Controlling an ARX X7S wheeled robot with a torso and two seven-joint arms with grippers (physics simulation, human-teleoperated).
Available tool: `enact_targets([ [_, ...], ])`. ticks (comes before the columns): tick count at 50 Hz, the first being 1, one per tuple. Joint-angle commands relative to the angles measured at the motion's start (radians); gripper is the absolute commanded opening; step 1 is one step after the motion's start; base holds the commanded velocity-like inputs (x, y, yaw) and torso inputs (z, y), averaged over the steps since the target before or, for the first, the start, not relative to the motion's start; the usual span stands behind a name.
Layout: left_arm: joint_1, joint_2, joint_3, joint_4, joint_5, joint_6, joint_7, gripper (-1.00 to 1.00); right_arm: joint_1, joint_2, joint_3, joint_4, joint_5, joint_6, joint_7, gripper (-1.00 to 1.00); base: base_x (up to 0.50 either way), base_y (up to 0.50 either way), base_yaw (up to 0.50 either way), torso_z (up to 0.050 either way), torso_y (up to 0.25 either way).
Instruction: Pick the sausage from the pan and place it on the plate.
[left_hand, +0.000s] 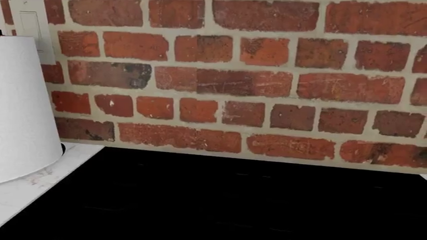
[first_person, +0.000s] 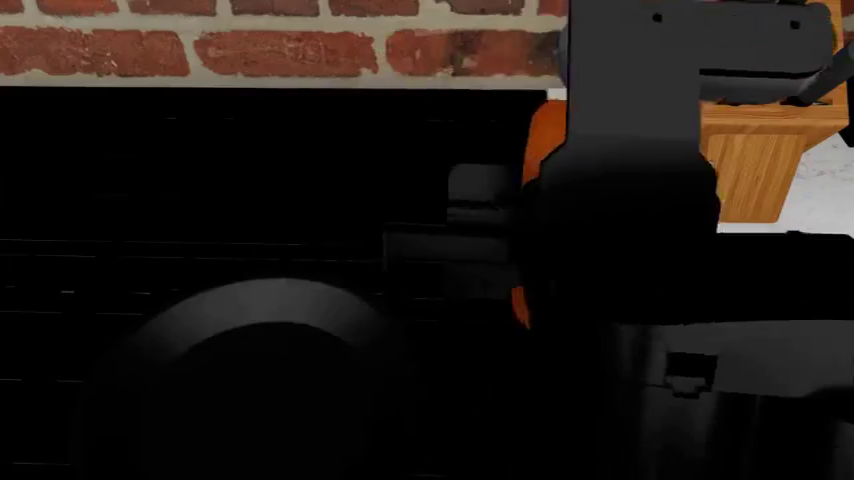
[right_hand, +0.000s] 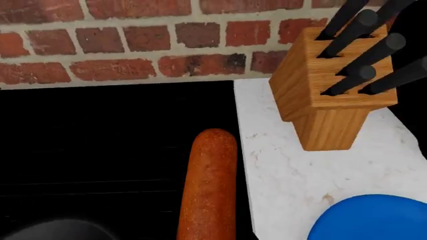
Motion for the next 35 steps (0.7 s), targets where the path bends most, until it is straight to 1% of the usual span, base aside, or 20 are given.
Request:
enact_targets([
  [1, -0.002, -0.002, 0.002, -0.005, -0.013, 0.002, -0.008, 1.0, -0.007, 0.175, 0.018, -0.071, 0.018, -0.057, 0.029, -1.0, 0.0, 0.0, 0.0, 0.0, 0.0],
  [5, 0.003, -0.002, -0.009, -0.013, -0.021, 0.014, -0.013, 1.0, -0.007, 0.251, 0.001, -0.098, 0.029, -0.094, 0.033, -1.0, 0.0, 0.0, 0.0, 0.0, 0.0],
  [8, 0.007, 0.003, -0.013, -0.024, -0.029, 0.026, -0.02, 1.0, 0.015, 0.314, -0.058, -0.13, 0.044, -0.144, 0.038, -1.0, 0.0, 0.0, 0.0, 0.0, 0.0],
  [12, 0.009, 0.005, -0.018, -0.026, -0.037, 0.032, -0.023, 1.0, 0.027, 0.364, -0.108, -0.163, 0.048, -0.193, 0.034, -1.0, 0.0, 0.0, 0.0, 0.0, 0.0],
  [18, 0.016, 0.009, -0.027, -0.042, -0.051, 0.051, -0.034, 1.0, 0.009, 0.421, -0.147, -0.178, 0.037, -0.24, 0.022, -1.0, 0.0, 0.0, 0.0, 0.0, 0.0],
  [30, 0.026, 0.013, -0.036, -0.062, -0.076, 0.076, -0.054, 1.0, 0.008, 0.515, -0.174, -0.18, 0.038, -0.259, 0.018, -1.0, 0.0, 0.0, 0.0, 0.0, 0.0],
  [35, 0.027, 0.011, -0.031, -0.057, -0.081, 0.069, -0.059, 1.0, 0.006, 0.537, -0.187, -0.167, 0.029, -0.261, 0.01, -1.0, 0.0, 0.0, 0.0, 0.0, 0.0],
])
